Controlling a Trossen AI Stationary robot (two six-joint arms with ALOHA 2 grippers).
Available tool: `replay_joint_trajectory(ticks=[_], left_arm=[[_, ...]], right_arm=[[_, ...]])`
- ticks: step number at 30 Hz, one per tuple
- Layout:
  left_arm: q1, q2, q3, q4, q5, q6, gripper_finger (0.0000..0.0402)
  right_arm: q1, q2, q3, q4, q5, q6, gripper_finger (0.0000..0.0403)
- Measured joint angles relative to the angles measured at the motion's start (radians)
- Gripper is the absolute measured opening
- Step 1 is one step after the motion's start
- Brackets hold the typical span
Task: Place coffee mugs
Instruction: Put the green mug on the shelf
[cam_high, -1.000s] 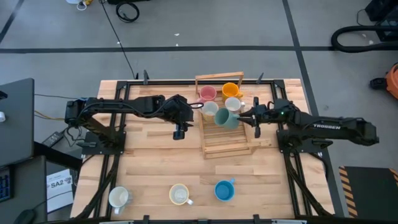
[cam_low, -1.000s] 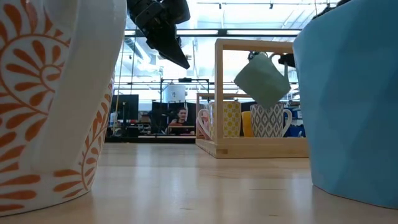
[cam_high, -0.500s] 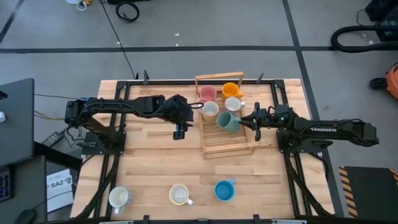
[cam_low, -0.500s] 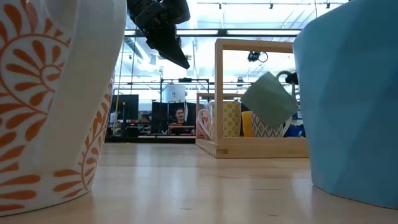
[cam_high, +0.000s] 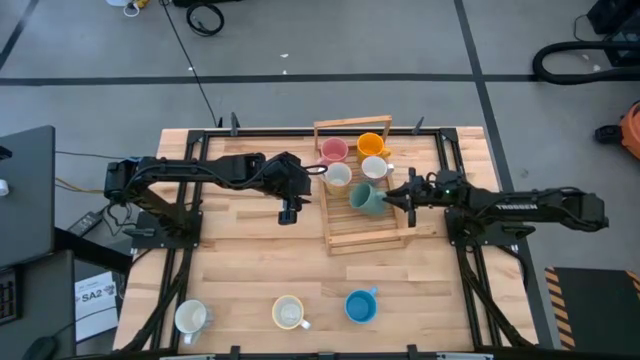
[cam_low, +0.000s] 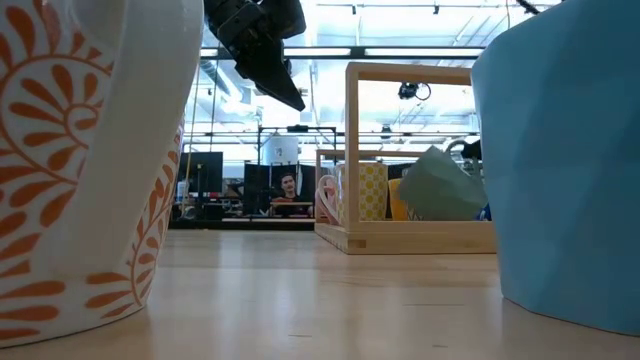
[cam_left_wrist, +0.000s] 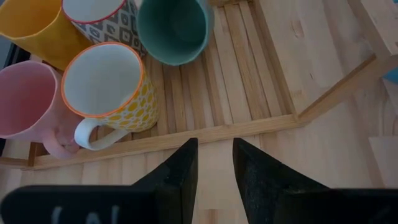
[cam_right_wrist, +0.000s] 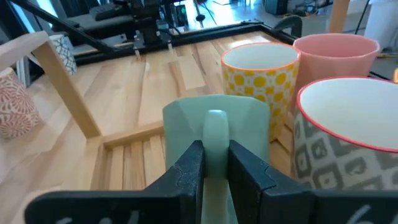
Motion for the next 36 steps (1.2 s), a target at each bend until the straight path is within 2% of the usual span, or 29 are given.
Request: replay_joint_trajectory(ticks=[6,24,36], left_arm=[[0.000,0.000,0.000,0.000,0.000,0.000,0.0107],[0.000,0.000,0.000,0.000,0.000,0.000,0.0107],[0.000,0.000,0.000,0.000,0.000,0.000,0.0107]], right_arm=[[0.000,0.044,0.001,0.018,-0.002,0.000,0.0062],[0.000,0.043,0.001,0.003,-0.006,0.005,0.0063],[0.000,0.046,-0.001,-0.047,-0.003,-0.022,0.0085]])
